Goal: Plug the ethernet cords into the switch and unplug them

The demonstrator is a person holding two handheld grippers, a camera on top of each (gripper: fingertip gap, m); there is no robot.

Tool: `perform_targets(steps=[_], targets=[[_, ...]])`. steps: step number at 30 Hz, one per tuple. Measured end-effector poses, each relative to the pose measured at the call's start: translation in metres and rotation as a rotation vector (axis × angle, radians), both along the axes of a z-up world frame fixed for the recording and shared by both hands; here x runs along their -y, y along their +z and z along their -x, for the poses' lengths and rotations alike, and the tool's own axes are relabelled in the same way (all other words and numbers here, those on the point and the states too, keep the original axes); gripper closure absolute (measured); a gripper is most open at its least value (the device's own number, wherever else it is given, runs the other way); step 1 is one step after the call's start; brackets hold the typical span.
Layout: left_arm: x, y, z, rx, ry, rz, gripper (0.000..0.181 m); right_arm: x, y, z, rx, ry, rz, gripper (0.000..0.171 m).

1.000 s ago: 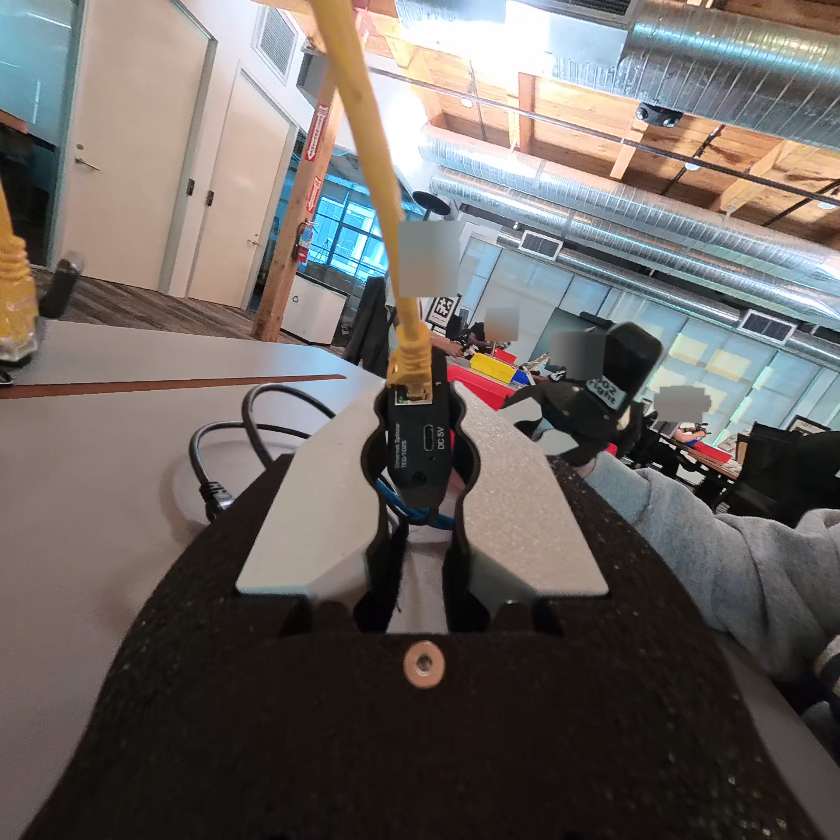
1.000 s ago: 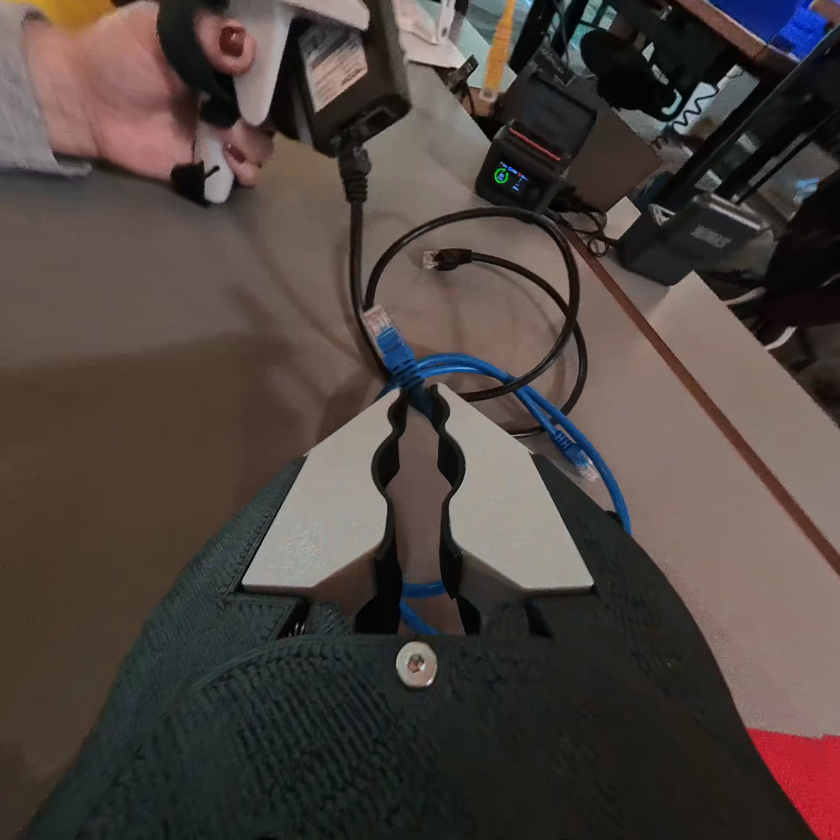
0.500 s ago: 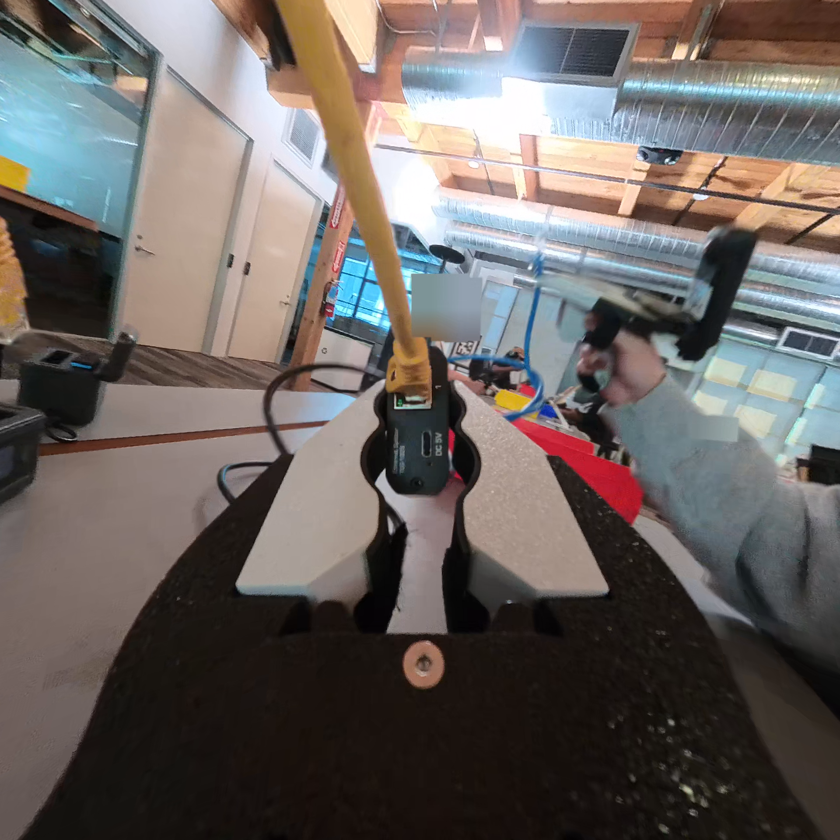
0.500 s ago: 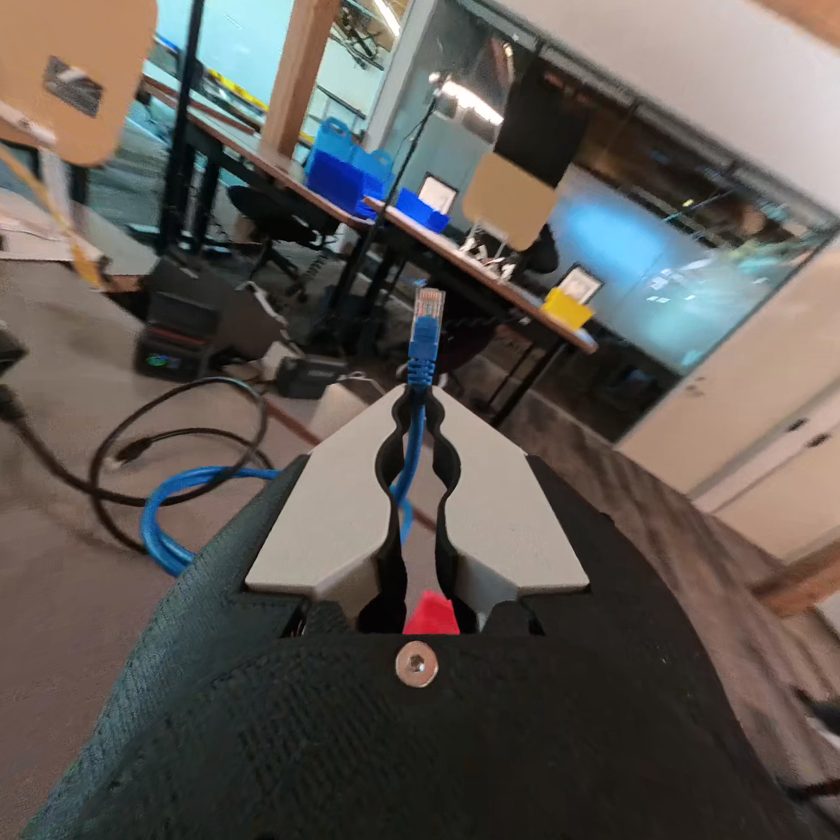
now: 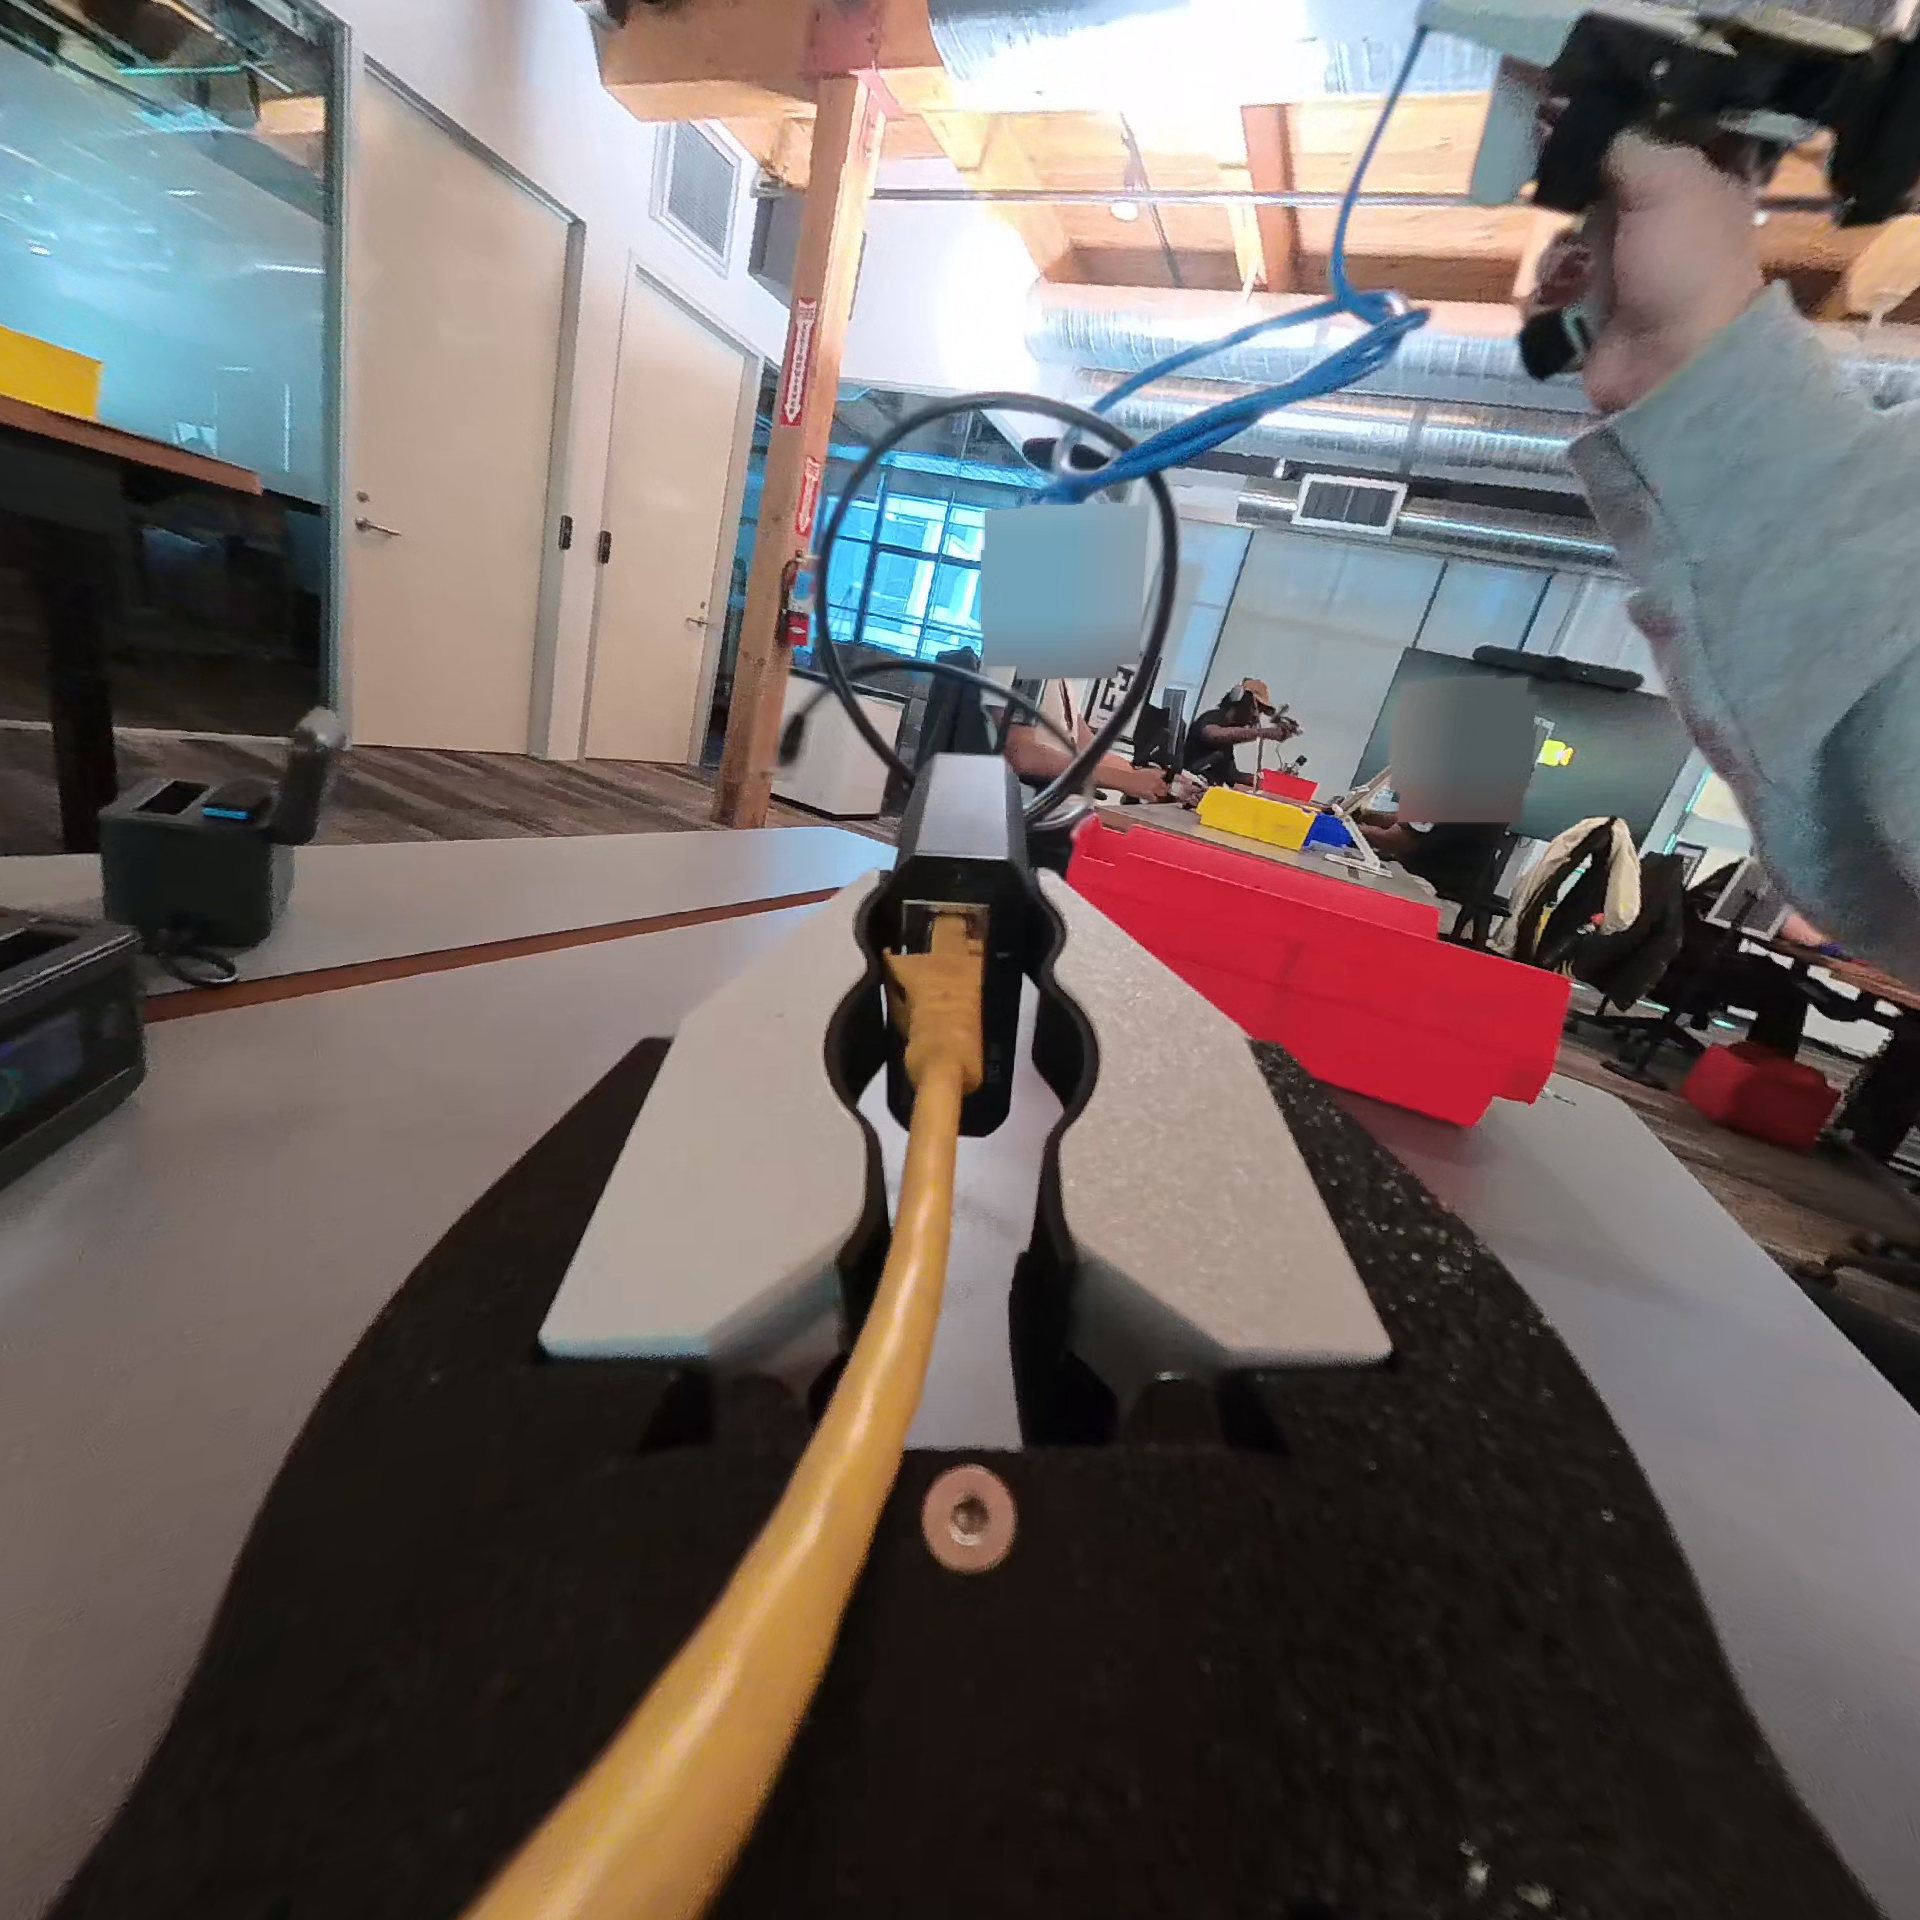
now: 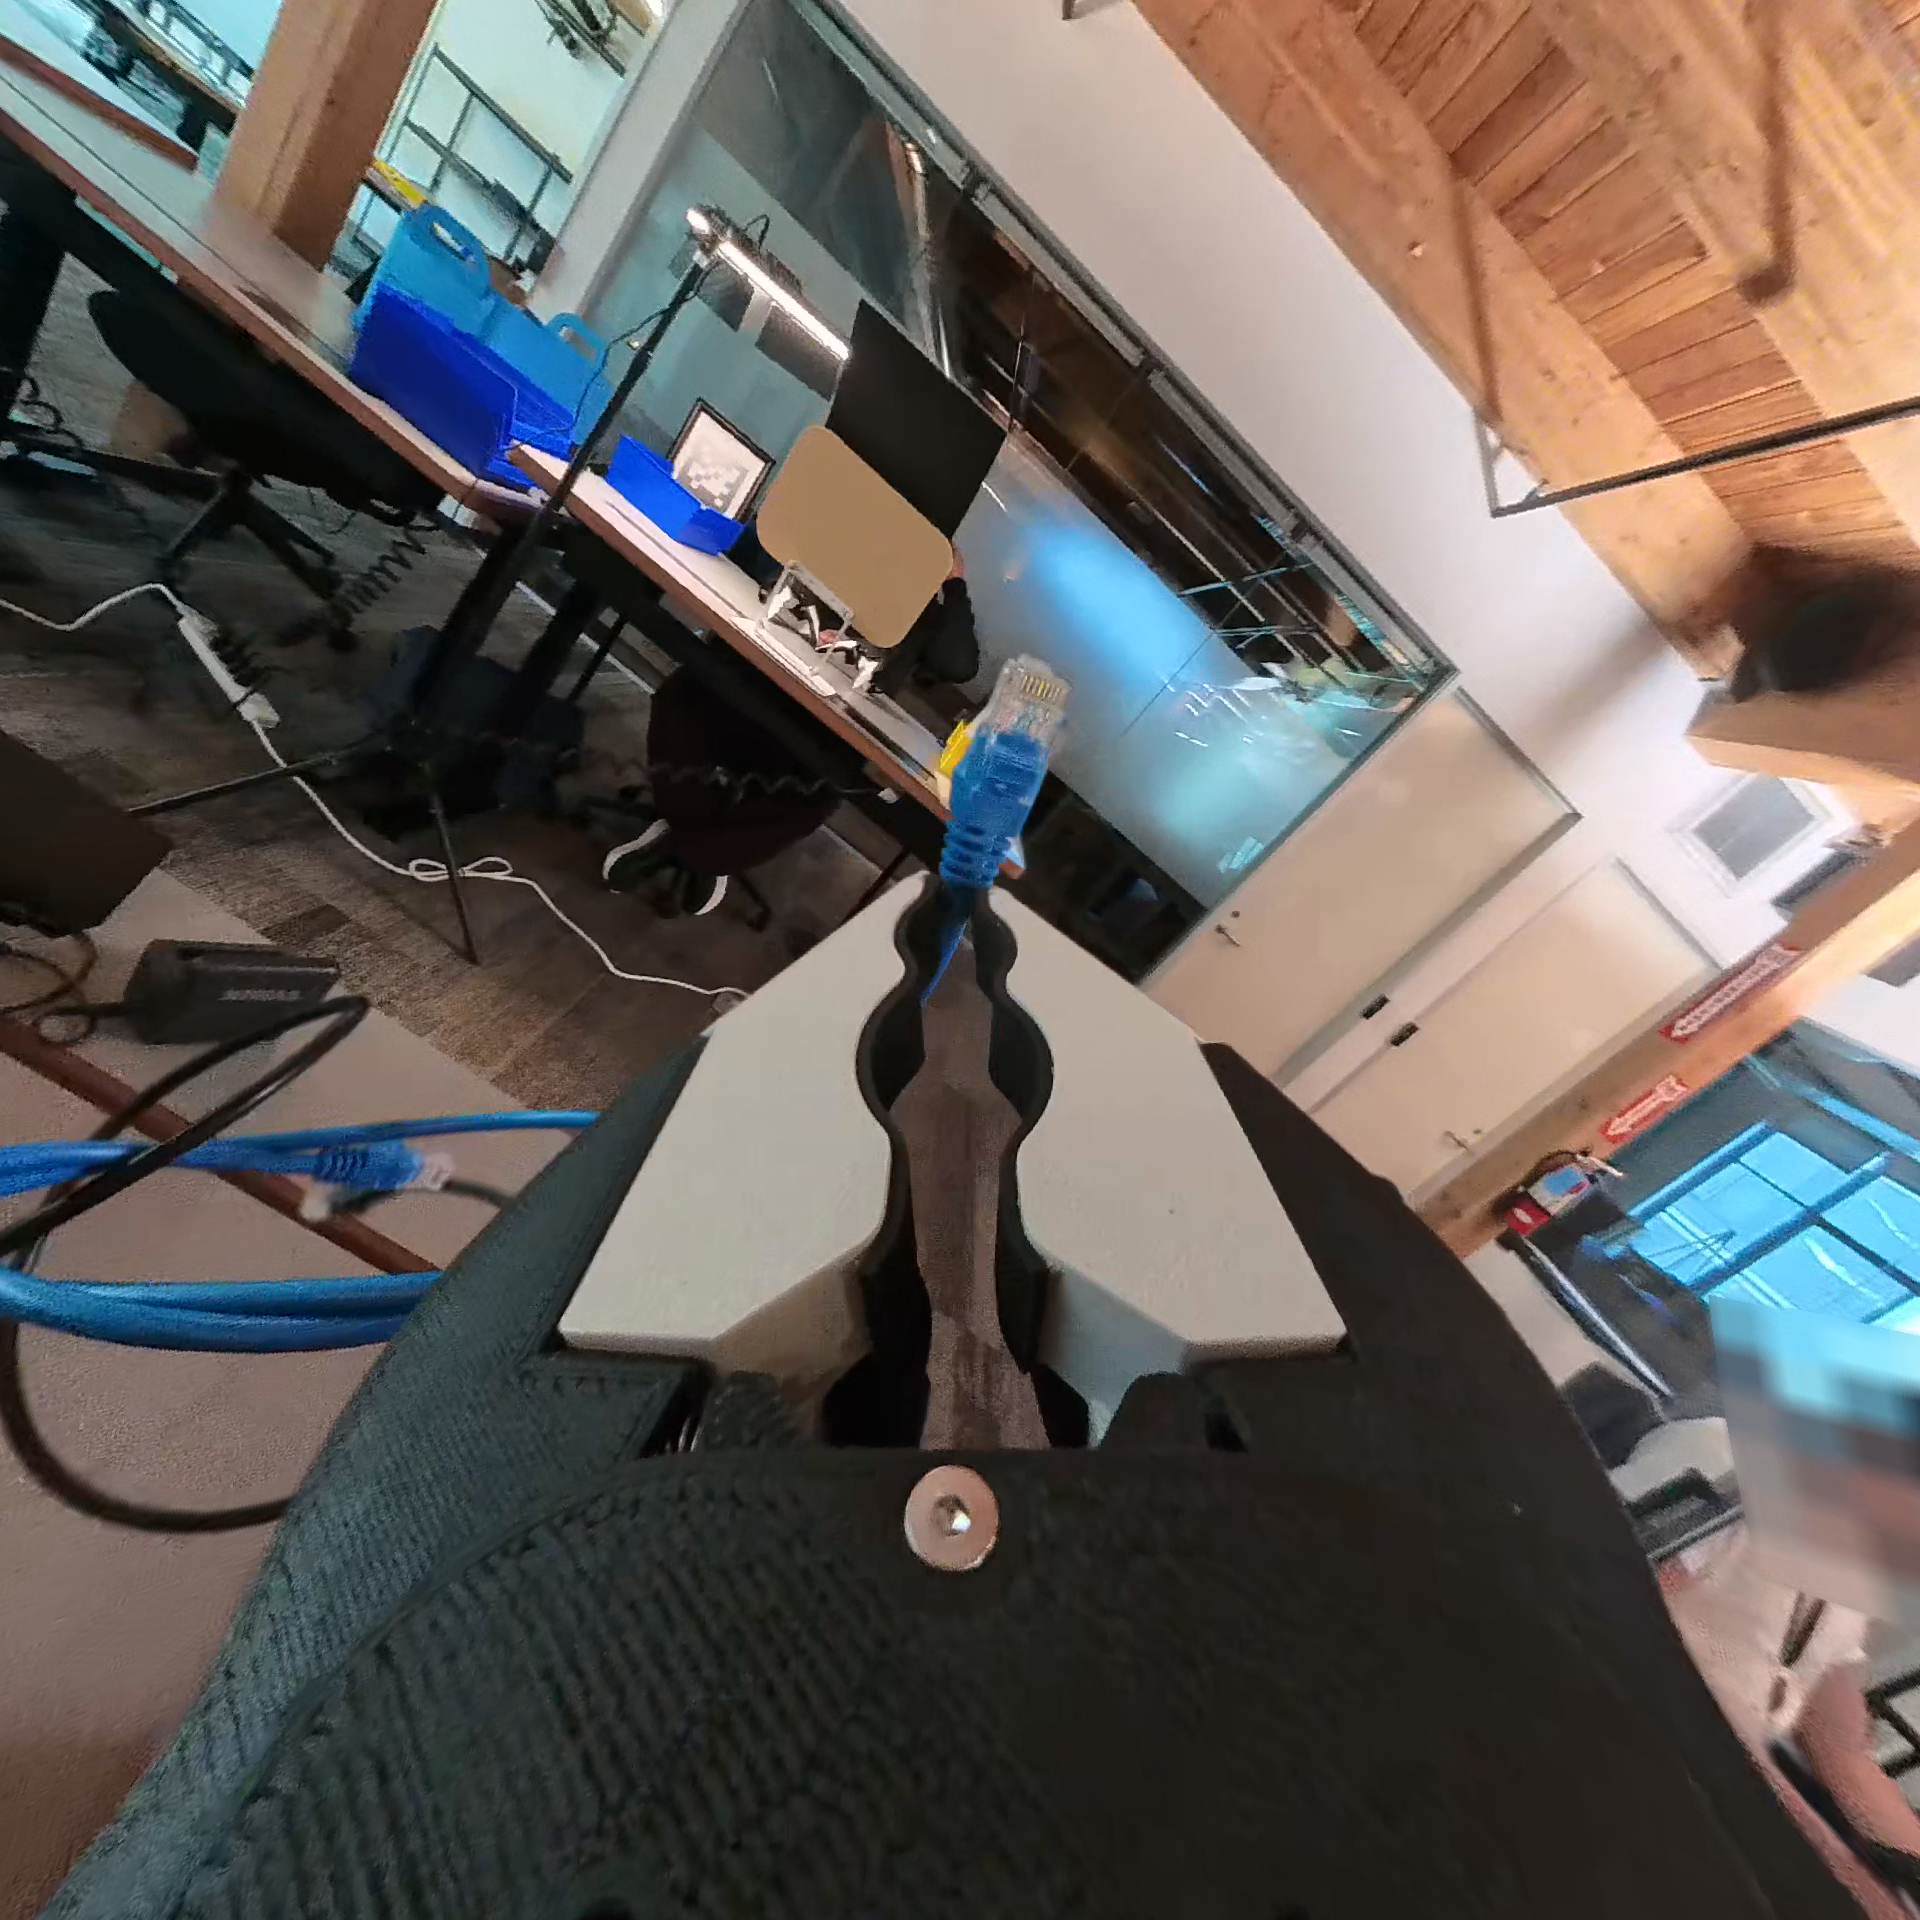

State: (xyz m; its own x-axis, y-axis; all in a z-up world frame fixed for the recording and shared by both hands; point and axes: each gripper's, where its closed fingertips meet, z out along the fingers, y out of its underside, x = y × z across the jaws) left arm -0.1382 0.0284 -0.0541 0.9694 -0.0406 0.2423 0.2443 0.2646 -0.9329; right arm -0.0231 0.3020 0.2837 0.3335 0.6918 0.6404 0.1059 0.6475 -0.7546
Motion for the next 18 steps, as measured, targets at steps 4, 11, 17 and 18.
perform_targets(steps=[4,11,17,18], targets=[[0.004,-0.002,0.012,0.044,0.044,0.006,0.16,-0.008,0.011,-0.009,-0.019,-0.044,-0.032,0.168],[0.006,-0.008,0.025,0.074,0.123,0.045,0.161,-0.026,0.062,-0.02,-0.08,-0.095,-0.026,0.168],[0.014,-0.011,0.041,0.137,0.195,0.037,0.161,-0.04,0.12,-0.028,-0.103,-0.183,-0.064,0.168],[0.015,-0.011,0.043,0.143,0.206,0.041,0.161,-0.041,0.127,-0.03,-0.108,-0.194,-0.068,0.168]])
